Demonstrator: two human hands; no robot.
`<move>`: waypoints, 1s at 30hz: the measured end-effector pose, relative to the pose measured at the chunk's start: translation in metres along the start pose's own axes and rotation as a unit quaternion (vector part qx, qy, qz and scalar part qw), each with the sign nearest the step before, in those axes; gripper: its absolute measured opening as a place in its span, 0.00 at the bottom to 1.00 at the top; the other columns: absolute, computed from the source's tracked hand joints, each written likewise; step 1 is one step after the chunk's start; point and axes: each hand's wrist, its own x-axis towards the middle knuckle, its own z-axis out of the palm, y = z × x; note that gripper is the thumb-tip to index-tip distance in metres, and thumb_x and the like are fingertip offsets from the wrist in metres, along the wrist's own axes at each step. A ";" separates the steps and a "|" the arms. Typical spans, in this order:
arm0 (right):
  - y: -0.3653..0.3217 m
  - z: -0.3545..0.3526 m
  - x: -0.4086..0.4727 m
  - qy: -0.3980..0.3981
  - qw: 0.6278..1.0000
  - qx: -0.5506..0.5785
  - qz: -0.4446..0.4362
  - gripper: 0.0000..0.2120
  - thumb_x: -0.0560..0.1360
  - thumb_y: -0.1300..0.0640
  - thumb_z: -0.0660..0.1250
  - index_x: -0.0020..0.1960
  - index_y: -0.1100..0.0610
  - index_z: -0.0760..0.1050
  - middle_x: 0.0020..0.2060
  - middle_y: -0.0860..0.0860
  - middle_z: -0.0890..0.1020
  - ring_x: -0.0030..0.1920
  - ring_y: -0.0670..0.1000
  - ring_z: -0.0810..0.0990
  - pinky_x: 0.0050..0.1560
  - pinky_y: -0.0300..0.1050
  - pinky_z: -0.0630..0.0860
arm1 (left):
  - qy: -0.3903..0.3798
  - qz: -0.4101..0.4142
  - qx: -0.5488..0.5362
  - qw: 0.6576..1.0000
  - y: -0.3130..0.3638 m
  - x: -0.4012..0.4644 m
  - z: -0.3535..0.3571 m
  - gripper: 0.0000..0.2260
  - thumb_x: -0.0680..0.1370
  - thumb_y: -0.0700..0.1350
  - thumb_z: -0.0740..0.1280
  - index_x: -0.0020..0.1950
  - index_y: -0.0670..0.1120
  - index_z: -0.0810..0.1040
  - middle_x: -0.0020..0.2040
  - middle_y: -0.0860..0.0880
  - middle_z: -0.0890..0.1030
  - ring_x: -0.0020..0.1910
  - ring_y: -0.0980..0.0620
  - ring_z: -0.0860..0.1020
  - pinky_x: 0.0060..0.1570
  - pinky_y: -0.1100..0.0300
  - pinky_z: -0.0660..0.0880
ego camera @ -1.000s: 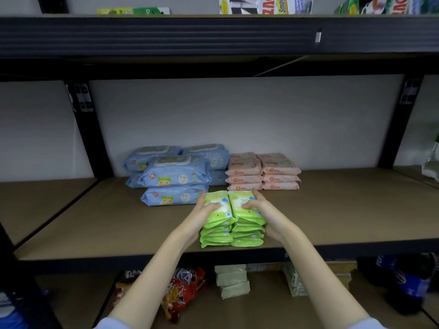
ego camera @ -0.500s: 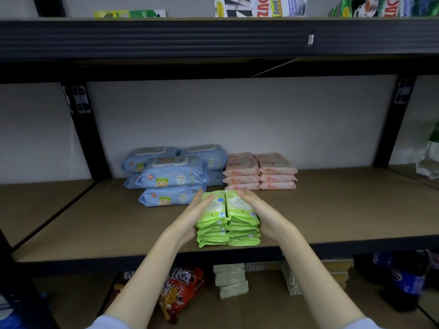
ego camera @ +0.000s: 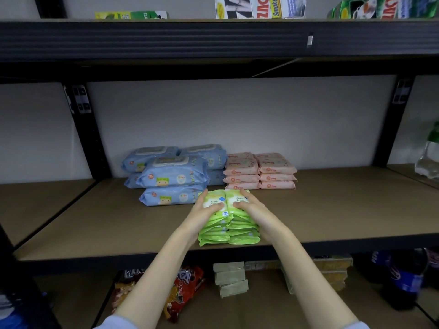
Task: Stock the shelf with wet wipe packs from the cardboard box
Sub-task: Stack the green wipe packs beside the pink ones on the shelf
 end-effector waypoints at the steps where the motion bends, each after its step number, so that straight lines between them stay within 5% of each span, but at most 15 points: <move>1: -0.002 -0.001 -0.002 -0.004 1.000 0.000 0.002 0.30 0.73 0.50 0.67 0.72 0.42 0.60 0.72 0.51 0.65 0.68 0.54 0.68 0.69 0.54 0.65 | -0.003 0.001 0.003 1.000 0.001 -0.001 -0.001 0.34 0.74 0.49 0.69 0.75 0.55 0.55 0.75 0.49 0.59 0.72 0.47 0.63 0.71 0.49 0.62; 4: -0.005 -0.006 -0.006 -0.008 1.000 0.009 -0.004 0.28 0.76 0.47 0.63 0.74 0.44 0.57 0.73 0.49 0.61 0.73 0.53 0.59 0.71 0.50 0.59 | -0.008 0.005 -0.001 1.000 0.004 -0.003 -0.002 0.32 0.75 0.54 0.65 0.75 0.54 0.53 0.76 0.51 0.55 0.74 0.49 0.57 0.73 0.50 0.57; 10: -0.010 -0.011 -0.009 0.000 1.000 0.012 -0.019 0.27 0.77 0.46 0.61 0.74 0.45 0.58 0.74 0.46 0.60 0.74 0.51 0.57 0.71 0.50 0.55 | 0.001 0.018 -0.013 1.000 0.003 -0.004 -0.003 0.29 0.77 0.51 0.64 0.75 0.54 0.56 0.76 0.52 0.55 0.75 0.50 0.56 0.73 0.52 0.56; 15: -0.007 -0.002 -0.008 0.007 1.000 -0.006 -0.007 0.28 0.75 0.57 0.64 0.73 0.47 0.60 0.67 0.50 0.70 0.59 0.51 0.75 0.56 0.42 0.73 | 0.020 0.030 0.022 0.999 -0.001 -0.005 0.001 0.28 0.76 0.46 0.67 0.73 0.53 0.60 0.73 0.49 0.62 0.71 0.49 0.63 0.71 0.50 0.62; 19: -0.004 -0.001 -0.006 0.016 1.000 -0.012 -0.001 0.29 0.74 0.56 0.65 0.72 0.45 0.61 0.67 0.52 0.70 0.62 0.53 0.74 0.64 0.49 0.72 | 0.019 0.029 0.038 0.999 0.000 -0.006 0.004 0.25 0.76 0.46 0.66 0.72 0.52 0.63 0.72 0.49 0.64 0.69 0.49 0.65 0.70 0.52 0.63; 30: -0.011 0.001 -0.008 0.017 0.999 -0.044 0.002 0.29 0.75 0.56 0.65 0.73 0.49 0.60 0.69 0.53 0.69 0.63 0.53 0.73 0.64 0.47 0.71 | 0.016 0.007 0.073 0.997 0.007 -0.005 0.004 0.25 0.76 0.46 0.66 0.72 0.51 0.63 0.71 0.47 0.66 0.68 0.48 0.68 0.69 0.51 0.65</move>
